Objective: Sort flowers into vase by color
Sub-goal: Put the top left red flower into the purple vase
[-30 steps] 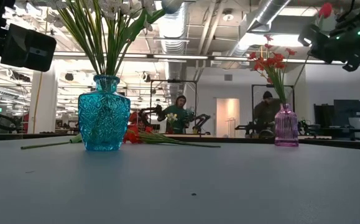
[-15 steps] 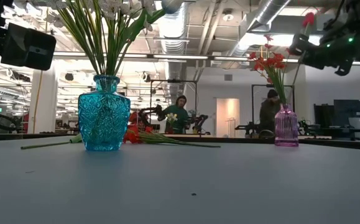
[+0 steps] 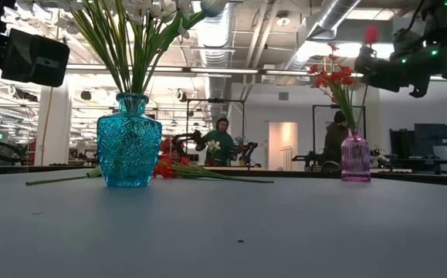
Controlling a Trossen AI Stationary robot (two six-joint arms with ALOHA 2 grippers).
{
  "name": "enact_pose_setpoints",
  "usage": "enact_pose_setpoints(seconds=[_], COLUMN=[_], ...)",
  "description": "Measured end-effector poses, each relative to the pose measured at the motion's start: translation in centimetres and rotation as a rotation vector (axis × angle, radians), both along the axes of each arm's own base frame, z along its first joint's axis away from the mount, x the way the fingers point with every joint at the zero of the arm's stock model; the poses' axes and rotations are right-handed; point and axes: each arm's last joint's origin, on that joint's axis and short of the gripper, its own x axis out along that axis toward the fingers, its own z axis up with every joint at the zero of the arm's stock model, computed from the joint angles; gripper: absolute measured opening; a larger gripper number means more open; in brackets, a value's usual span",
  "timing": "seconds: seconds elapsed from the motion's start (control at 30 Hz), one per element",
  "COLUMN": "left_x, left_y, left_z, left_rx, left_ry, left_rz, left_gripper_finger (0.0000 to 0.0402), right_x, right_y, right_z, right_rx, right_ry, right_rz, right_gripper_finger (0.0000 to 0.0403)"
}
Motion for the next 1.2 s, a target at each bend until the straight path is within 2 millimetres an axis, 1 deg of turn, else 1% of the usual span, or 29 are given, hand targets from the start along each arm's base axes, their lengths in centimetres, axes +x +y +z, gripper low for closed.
enact_pose_setpoints(seconds=[0.07,0.17,0.37,0.57,0.7,0.83,0.97,1.03,1.07,1.2], left_x=[0.0,0.0,0.0,0.0,0.0,0.0,0.0,-0.2,-0.3,-0.9], left_y=[0.0,0.0,0.0,0.0,0.0,0.0,0.0,0.1,0.1,0.2], left_z=[0.0,0.0,0.0,0.0,0.0,0.0,-0.1,-0.5,-0.8,-1.8], left_rx=[0.000,0.000,-0.007,-0.012,-0.029,-0.045,-0.124,-0.179,-0.211,-0.365], left_ry=[0.000,0.001,0.005,0.006,0.014,0.022,0.071,0.144,0.193,0.430], left_rz=[0.000,0.000,0.003,0.005,0.012,0.019,0.055,0.093,0.110,0.142], left_gripper_finger=[0.0154,0.0154,0.0154,0.0154,0.0154,0.0154,0.0154,0.0154,0.0154,0.0154], right_x=[0.2,0.5,0.9,0.4,-0.4,-0.7,0.0,0.5,0.7,1.7], right_y=[0.1,0.1,0.3,1.2,2.3,3.3,4.3,4.8,5.0,5.7], right_z=[-0.2,0.1,1.9,4.0,4.9,5.6,6.0,6.1,6.1,5.8], right_rx=[0.015,0.054,0.153,0.344,0.480,0.588,0.675,0.701,0.710,0.727], right_ry=[0.039,0.091,0.222,0.386,0.476,0.458,0.383,0.357,0.353,0.377], right_rz=[0.009,0.026,0.054,0.084,0.121,0.262,0.555,0.684,0.722,0.795], right_gripper_finger=[0.0121,0.0135,0.0166,0.0195,0.0210,0.0216,0.0216,0.0216,0.0217,0.0217])
